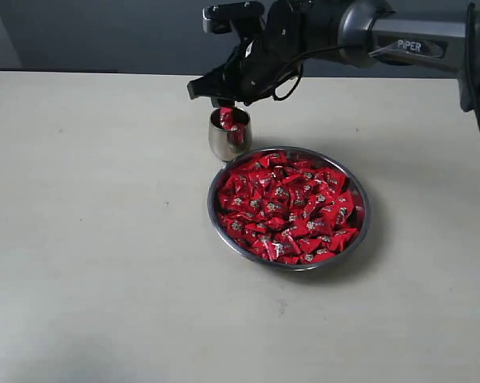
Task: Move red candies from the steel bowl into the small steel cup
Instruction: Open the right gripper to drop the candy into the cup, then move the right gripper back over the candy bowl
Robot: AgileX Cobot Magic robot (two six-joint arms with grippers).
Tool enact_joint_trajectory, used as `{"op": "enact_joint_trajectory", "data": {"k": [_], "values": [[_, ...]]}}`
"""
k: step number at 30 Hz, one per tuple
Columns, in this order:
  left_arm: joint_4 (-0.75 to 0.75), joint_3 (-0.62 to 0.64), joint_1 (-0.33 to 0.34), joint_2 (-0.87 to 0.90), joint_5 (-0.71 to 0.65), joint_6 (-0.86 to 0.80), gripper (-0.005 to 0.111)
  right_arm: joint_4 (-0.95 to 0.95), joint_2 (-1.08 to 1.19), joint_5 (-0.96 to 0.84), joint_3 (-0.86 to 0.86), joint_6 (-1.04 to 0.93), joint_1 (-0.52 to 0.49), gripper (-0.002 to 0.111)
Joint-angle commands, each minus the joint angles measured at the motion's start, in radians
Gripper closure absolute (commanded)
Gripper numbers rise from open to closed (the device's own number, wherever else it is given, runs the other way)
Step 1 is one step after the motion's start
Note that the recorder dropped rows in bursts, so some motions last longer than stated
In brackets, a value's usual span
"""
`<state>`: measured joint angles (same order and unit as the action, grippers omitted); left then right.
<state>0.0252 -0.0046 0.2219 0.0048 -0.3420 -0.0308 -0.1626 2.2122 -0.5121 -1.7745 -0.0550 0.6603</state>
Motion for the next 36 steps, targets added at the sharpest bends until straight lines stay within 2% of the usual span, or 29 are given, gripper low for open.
{"op": "enact_joint_trajectory", "data": {"k": [1, 6, 10, 12, 17, 20, 24, 28, 31, 33, 36], "values": [[0.002, 0.005, -0.005, -0.005, 0.008, 0.001, 0.106, 0.0, -0.057, -0.072, -0.005, -0.005, -0.001, 0.065], [0.002, 0.005, -0.005, -0.005, 0.008, 0.001, 0.106, -0.004, -0.113, -0.134, 0.001, 0.004, -0.001, 0.071], [0.002, 0.005, -0.005, -0.005, 0.008, 0.001, 0.106, -0.01, -0.18, -0.042, 0.111, 0.006, -0.001, 0.071], [0.002, 0.005, -0.005, -0.005, 0.008, 0.001, 0.106, -0.005, -0.262, 0.083, 0.258, 0.006, -0.001, 0.071], [0.002, 0.005, -0.005, -0.005, 0.008, 0.001, 0.106, -0.002, -0.527, 0.54, 0.72, 0.006, -0.003, 0.071], [0.002, 0.005, -0.005, -0.005, 0.008, 0.001, 0.106, -0.038, -0.623, 0.633, 0.888, 0.006, -0.019, 0.071], [0.002, 0.005, -0.005, -0.005, 0.008, 0.001, 0.106, -0.184, -0.627, 0.53, 0.951, 0.006, -0.096, 0.071], [0.002, 0.005, -0.005, -0.005, 0.008, 0.001, 0.106, -0.208, -0.624, 0.393, 0.938, 0.006, -0.154, 0.071], [0.002, 0.005, -0.005, -0.005, 0.008, 0.001, 0.106, -0.206, -0.598, 0.249, 0.88, 0.006, -0.182, 0.071], [0.002, 0.005, -0.005, -0.005, 0.008, 0.001, 0.106, -0.206, -0.541, 0.102, 0.78, 0.006, -0.183, 0.071], [0.002, 0.005, -0.005, -0.005, 0.008, 0.001, 0.106, -0.206, -0.477, -0.027, 0.677, 0.006, -0.183, 0.071]]}}
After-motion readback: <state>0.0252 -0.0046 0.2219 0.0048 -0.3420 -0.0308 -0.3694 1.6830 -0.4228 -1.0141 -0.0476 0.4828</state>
